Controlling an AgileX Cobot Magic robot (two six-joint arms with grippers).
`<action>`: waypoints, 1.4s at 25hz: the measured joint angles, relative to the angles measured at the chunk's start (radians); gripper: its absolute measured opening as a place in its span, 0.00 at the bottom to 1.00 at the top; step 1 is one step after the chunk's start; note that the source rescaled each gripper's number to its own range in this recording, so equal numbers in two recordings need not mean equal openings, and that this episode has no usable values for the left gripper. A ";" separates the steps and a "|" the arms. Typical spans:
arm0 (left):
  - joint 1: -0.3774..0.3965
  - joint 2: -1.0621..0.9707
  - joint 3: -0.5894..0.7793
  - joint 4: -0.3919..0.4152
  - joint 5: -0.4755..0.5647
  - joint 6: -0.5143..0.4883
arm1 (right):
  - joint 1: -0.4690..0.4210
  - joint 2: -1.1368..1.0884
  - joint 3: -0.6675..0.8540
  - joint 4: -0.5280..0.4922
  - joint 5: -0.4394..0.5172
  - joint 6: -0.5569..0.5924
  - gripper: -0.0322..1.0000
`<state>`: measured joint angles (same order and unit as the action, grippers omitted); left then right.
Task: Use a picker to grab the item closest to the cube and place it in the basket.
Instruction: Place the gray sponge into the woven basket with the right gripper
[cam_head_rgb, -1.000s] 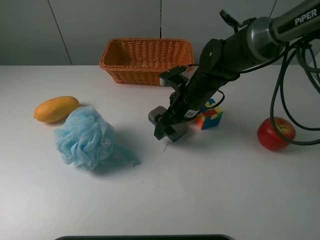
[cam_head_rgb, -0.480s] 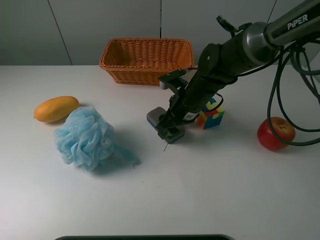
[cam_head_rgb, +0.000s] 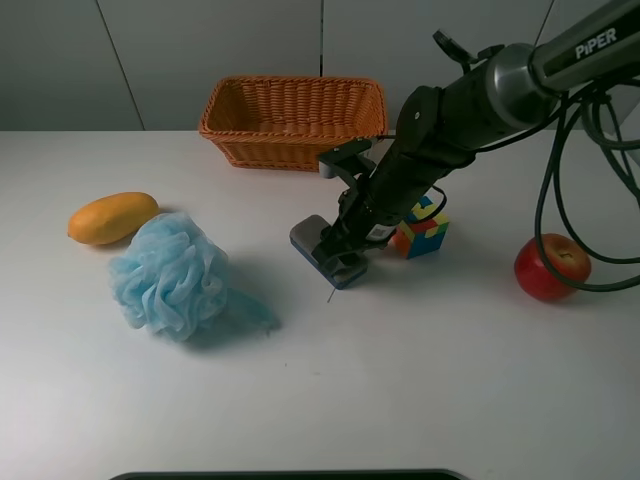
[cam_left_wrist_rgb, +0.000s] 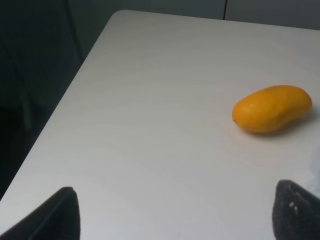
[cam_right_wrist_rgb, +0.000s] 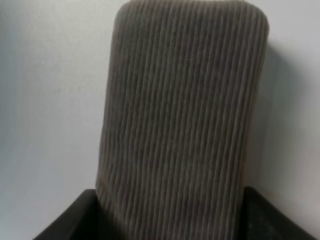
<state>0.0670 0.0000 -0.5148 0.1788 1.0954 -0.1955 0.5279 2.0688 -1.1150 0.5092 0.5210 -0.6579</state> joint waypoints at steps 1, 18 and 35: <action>0.000 0.000 0.000 0.000 0.000 0.000 | 0.000 -0.006 -0.002 0.000 0.006 0.000 0.05; 0.000 0.000 0.000 0.000 0.000 0.000 | 0.000 -0.141 -0.497 -0.163 -0.020 -0.007 0.05; 0.000 0.000 0.000 0.000 0.000 0.000 | -0.018 0.392 -1.001 -0.155 0.016 -0.042 0.05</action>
<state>0.0670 0.0000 -0.5148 0.1788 1.0954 -0.1955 0.5102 2.4603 -2.1157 0.3539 0.5369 -0.6995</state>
